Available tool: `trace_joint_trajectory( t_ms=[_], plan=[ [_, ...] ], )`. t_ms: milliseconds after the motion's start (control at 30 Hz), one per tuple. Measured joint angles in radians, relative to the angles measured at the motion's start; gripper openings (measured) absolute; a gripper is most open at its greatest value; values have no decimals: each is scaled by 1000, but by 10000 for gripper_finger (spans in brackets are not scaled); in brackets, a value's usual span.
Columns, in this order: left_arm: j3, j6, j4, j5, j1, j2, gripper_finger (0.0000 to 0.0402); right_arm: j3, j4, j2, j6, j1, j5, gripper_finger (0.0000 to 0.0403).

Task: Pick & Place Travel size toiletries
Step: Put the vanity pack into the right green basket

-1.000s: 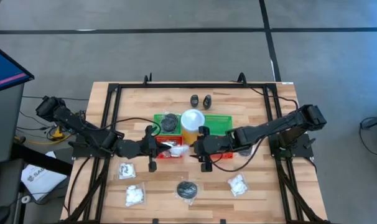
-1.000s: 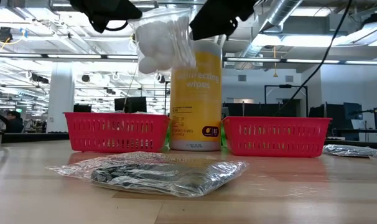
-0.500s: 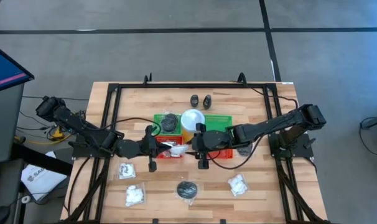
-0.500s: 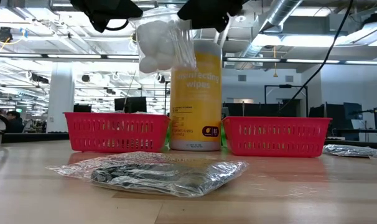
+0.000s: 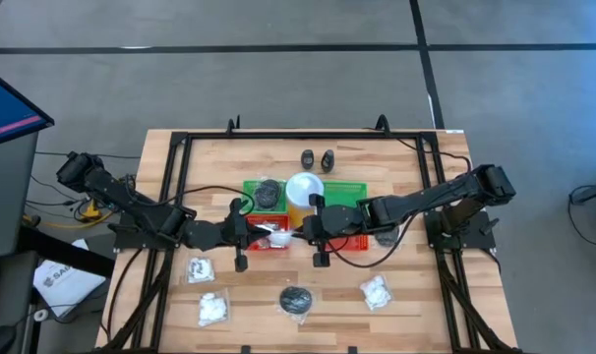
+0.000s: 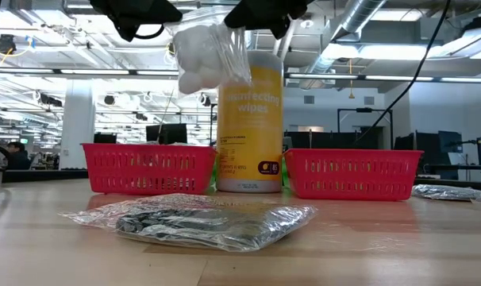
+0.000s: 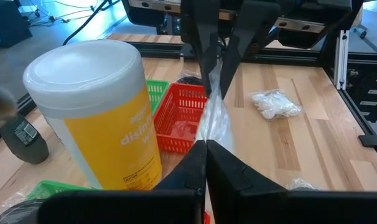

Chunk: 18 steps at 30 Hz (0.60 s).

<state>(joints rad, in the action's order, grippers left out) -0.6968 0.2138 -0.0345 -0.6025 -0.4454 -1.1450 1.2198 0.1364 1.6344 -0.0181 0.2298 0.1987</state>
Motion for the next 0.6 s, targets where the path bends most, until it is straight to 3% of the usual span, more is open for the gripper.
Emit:
trace_joint_trajectory(
  t_ms=[600],
  plan=[
    [0,0,-5,-22,-2,0,4,0,10,0,11,0,1,1]
  ],
)
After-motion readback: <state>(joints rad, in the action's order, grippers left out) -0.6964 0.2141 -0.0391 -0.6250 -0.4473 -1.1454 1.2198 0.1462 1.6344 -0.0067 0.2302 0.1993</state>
